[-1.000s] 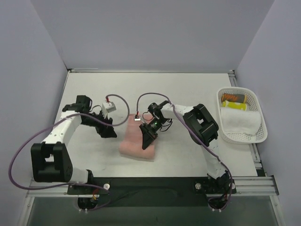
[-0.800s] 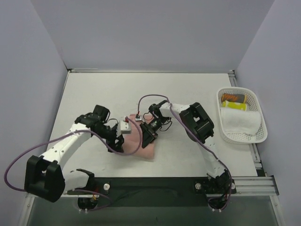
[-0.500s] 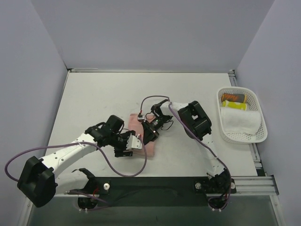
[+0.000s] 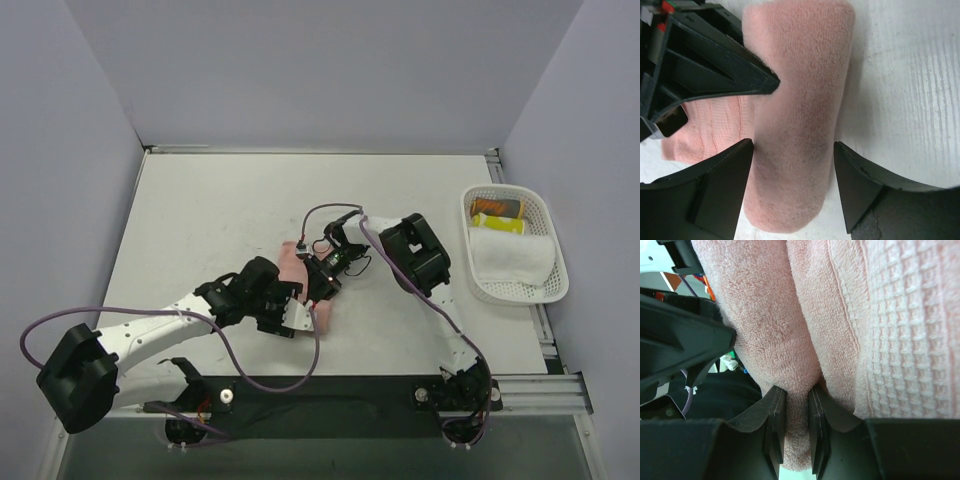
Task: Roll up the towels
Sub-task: Roll the towel
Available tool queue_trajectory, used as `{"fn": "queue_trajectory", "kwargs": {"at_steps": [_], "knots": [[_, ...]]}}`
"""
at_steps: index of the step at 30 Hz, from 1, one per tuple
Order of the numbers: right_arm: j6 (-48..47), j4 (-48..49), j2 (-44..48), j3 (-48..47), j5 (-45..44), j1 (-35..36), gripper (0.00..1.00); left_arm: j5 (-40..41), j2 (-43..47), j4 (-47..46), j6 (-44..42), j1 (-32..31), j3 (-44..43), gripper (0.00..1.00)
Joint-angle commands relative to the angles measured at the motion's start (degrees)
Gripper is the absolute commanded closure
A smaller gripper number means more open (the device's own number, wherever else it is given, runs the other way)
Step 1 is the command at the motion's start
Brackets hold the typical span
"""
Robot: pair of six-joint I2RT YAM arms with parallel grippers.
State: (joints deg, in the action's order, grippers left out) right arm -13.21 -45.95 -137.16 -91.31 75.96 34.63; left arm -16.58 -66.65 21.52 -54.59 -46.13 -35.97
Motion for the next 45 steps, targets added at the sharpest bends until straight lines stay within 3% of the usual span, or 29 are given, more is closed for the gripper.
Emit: {"fn": "queue_trajectory", "kwargs": {"at_steps": [1,6,9,12,13,19,24,32,36,41,44,45], "knots": [[-3.6,2.0,-4.3,1.0,-15.8,1.1,1.00,0.4,-0.9,-6.0,-0.8,-1.0,-0.2,0.24],[-3.6,2.0,-4.3,1.0,-16.5,0.9,1.00,-1.3,-2.9,-6.0,-1.2,-1.2,-0.5,0.26],[-3.7,2.2,-3.4,0.8,-17.3,0.3,0.98,-2.5,-6.4,-2.2,-1.6,-1.2,-1.3,0.42],[-2.7,2.4,-1.5,0.1,-19.0,-1.2,0.89,-3.5,-10.1,2.2,0.4,-0.9,-2.9,0.67],[-2.3,2.5,-0.8,-0.4,-19.7,-1.8,0.82,-4.1,-10.8,3.2,1.8,-0.7,-3.3,0.71],[0.9,2.8,8.0,-2.3,-20.8,-7.2,0.51,-13.4,-17.5,13.1,6.8,3.0,-10.3,0.84],[-0.3,3.9,18.0,-0.5,-23.9,-11.2,0.40,-20.5,-29.7,23.4,8.6,7.9,-21.3,0.87],[-8.6,4.8,37.6,13.8,-28.3,-20.6,0.39,-25.3,-50.1,36.9,10.8,14.5,-41.4,0.87],[-13.6,4.8,51.7,22.5,-31.4,-20.8,0.38,-28.5,-57.4,41.5,9.9,16.9,-47.9,0.86],[-14.6,9.6,63.8,31.4,-37.6,-12.9,0.33,-25.9,-66.8,46.3,7.6,18.0,-54.6,0.83],[-14.6,17.7,67.5,36.0,-45.2,-3.5,0.04,-25.9,-70.9,49.9,7.0,18.6,-59.2,0.80],[-16.1,21.0,67.6,36.5,-47.2,1.0,0.04,-25.9,-71.5,50.3,7.0,18.7,-60.4,0.79]]}}
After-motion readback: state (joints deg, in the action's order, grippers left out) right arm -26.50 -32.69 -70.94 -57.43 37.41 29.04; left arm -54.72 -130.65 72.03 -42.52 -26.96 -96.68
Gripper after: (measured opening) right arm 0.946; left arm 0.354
